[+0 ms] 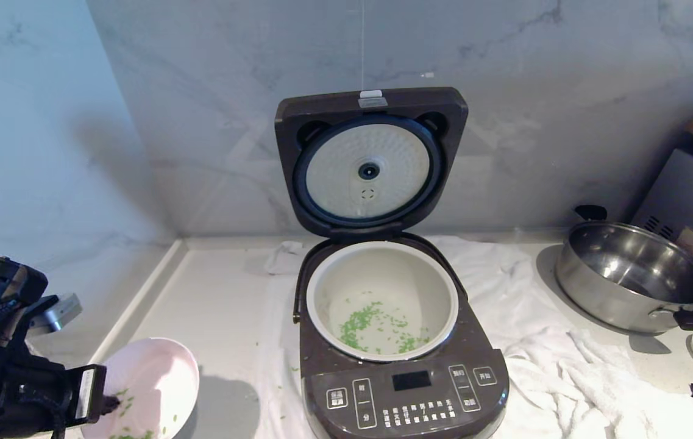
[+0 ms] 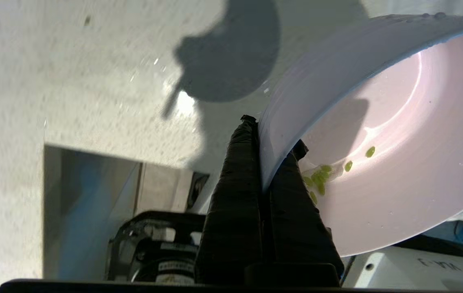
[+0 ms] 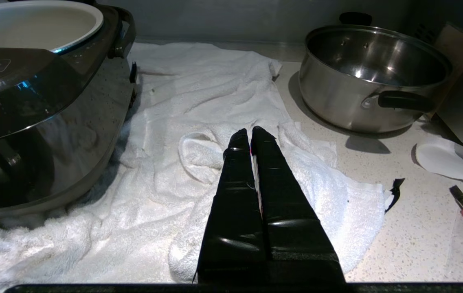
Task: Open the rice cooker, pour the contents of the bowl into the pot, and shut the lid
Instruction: Place the bowl on the table
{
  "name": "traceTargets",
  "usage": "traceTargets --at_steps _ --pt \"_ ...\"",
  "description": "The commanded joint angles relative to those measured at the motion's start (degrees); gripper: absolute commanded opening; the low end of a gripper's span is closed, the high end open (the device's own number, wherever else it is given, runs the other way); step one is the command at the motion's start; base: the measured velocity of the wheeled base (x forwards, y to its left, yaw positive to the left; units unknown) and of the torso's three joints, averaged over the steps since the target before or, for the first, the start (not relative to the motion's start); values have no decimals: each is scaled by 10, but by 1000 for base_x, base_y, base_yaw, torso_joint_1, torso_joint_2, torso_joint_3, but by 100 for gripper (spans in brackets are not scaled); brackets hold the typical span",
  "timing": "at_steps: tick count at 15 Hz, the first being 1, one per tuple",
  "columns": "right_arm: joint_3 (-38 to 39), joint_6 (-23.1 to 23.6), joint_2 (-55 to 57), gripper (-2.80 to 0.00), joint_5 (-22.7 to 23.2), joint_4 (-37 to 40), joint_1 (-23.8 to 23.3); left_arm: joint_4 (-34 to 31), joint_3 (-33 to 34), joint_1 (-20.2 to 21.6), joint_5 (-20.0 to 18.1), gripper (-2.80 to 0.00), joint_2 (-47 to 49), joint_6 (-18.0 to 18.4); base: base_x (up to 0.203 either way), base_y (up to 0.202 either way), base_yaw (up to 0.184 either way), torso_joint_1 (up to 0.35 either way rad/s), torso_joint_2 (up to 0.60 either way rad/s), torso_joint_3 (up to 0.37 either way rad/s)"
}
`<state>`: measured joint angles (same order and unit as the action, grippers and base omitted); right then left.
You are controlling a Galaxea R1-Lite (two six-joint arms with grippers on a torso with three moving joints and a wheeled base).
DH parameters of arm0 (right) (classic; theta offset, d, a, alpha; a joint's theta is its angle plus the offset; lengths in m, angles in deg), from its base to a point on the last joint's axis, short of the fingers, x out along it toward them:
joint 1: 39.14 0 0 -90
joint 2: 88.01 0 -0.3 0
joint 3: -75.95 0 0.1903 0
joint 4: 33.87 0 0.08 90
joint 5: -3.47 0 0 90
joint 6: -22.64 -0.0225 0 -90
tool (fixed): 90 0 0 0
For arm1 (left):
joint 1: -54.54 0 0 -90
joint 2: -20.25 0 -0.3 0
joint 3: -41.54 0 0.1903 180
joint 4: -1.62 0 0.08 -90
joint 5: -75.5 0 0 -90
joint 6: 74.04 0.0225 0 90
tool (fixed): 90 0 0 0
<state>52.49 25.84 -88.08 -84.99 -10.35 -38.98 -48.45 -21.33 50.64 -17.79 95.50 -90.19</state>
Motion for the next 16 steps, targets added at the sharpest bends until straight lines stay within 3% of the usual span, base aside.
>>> traceTargets --at_steps 1,5,8,10,12,16 --pt "0 1 1 -280 0 0 0 -9 28 26 1 -280 17 -3 0 0 0 0 0 0" --pt "0 1 1 -280 0 0 0 -9 51 120 5 -280 91 -2 0 0 0 0 0 0" --pt "0 1 1 -280 0 0 0 63 93 177 7 -280 106 9 0 0 0 0 0 0" --pt "0 1 1 -280 0 0 0 109 111 222 10 -280 133 31 0 0 0 0 0 0" --pt "0 1 1 -280 0 0 0 115 120 261 10 -280 128 43 0 0 0 0 0 0" --pt "0 1 1 -280 0 0 0 118 157 340 8 -280 130 121 0 0 0 0 0 0"
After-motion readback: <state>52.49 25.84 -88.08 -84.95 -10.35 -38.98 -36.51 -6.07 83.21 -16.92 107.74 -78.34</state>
